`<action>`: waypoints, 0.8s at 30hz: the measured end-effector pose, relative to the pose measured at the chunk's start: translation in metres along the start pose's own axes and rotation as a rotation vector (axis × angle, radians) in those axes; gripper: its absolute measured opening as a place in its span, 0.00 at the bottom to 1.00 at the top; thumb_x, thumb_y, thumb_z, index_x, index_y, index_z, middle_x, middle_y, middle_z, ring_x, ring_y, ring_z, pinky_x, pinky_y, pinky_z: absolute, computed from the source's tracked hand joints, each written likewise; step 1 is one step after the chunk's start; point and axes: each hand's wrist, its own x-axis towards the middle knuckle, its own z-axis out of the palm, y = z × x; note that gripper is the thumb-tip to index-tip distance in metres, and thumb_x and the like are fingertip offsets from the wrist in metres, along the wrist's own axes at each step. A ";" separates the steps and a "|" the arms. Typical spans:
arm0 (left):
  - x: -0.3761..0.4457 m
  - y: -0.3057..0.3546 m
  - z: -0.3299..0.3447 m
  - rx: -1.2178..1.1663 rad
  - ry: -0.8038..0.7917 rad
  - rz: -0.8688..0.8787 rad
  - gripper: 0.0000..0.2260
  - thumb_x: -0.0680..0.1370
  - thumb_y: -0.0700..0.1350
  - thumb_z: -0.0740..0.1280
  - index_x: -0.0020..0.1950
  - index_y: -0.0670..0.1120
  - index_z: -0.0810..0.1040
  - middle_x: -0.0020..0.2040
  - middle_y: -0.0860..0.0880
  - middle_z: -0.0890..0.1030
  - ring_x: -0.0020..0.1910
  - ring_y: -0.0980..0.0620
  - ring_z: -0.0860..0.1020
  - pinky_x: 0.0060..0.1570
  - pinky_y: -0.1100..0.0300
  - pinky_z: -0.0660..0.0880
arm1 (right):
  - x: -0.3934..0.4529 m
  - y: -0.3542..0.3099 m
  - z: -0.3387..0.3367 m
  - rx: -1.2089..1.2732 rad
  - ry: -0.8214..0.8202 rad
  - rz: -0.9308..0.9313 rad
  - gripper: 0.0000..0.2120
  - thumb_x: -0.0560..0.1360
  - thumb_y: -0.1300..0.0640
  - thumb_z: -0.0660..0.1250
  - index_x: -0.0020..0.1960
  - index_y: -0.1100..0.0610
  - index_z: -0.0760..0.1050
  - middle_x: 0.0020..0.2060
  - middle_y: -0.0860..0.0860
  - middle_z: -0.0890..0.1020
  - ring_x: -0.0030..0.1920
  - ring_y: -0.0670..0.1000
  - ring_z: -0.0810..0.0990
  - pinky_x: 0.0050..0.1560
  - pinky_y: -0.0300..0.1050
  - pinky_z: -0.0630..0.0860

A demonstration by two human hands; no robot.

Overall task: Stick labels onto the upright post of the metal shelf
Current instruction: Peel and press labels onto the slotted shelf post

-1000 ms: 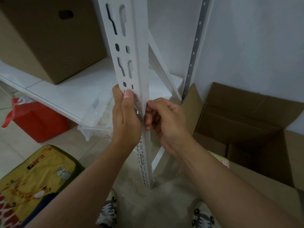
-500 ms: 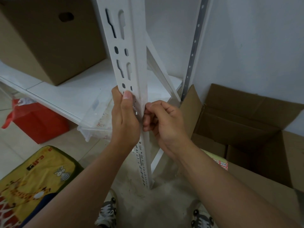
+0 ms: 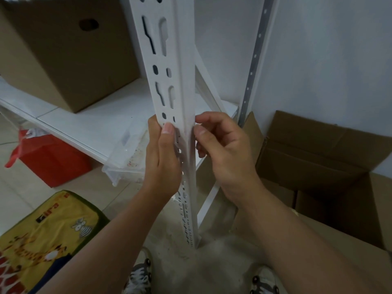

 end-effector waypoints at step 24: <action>0.000 0.000 0.000 0.027 0.012 -0.025 0.09 0.79 0.56 0.48 0.52 0.57 0.65 0.42 0.68 0.76 0.45 0.64 0.77 0.44 0.67 0.77 | -0.004 0.005 0.014 -0.291 0.167 -0.249 0.06 0.78 0.58 0.66 0.52 0.49 0.74 0.45 0.36 0.77 0.49 0.38 0.78 0.47 0.29 0.75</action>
